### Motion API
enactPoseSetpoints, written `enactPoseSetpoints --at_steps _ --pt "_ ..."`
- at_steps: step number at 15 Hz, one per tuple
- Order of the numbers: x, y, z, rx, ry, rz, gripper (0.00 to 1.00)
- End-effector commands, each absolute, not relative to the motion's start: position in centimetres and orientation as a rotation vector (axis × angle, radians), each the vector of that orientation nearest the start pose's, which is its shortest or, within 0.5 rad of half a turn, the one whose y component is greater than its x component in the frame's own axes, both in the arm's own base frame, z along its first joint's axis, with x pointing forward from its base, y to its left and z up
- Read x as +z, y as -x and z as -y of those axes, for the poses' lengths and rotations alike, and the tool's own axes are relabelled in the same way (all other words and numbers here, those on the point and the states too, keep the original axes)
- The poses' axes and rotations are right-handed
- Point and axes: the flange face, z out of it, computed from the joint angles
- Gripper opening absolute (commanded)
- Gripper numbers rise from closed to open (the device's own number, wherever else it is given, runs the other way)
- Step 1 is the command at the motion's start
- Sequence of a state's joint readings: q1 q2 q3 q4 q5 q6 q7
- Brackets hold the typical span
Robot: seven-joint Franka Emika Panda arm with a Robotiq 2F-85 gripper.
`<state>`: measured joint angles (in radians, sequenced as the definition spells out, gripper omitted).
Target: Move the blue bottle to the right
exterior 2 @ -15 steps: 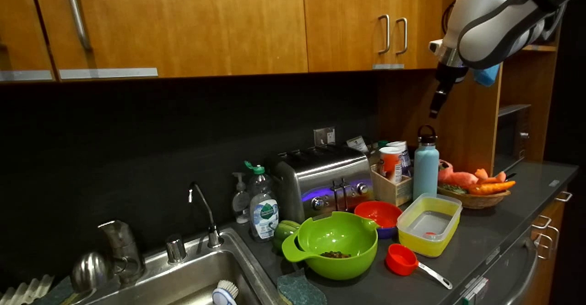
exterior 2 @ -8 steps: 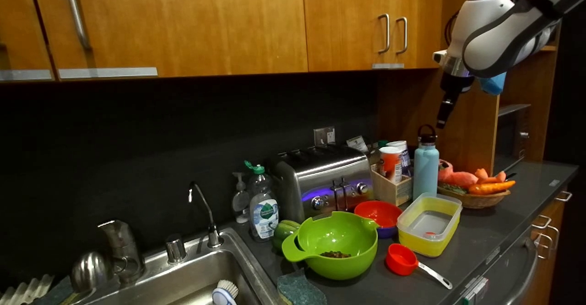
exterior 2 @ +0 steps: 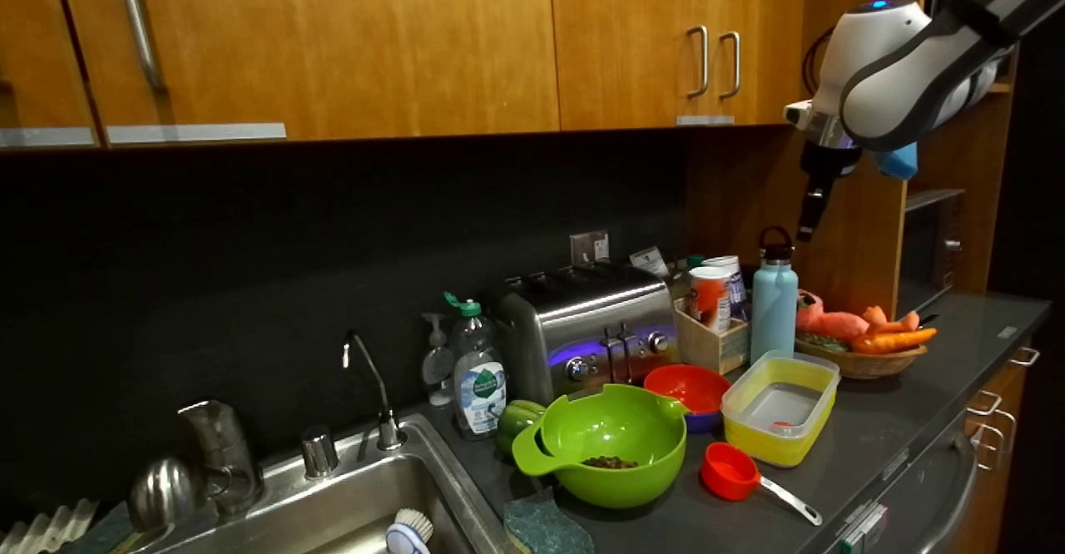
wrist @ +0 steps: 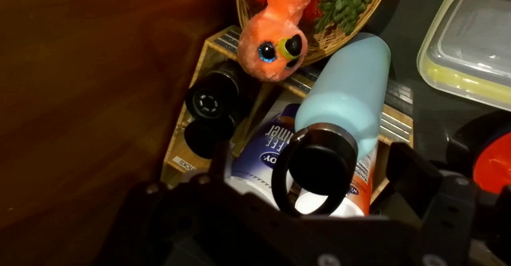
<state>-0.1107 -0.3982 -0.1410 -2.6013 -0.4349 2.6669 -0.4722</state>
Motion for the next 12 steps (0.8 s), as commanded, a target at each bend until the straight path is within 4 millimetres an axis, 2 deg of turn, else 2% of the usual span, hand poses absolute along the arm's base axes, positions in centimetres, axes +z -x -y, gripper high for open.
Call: enactPoseSetpoints --at_steps 1,12 --pt "43.4 -43.9 10.4 -0.650 3.321 1.057 1.00" --pt "41.8 -47.7 11.3 -0.703 3.299 1.189 1.00"
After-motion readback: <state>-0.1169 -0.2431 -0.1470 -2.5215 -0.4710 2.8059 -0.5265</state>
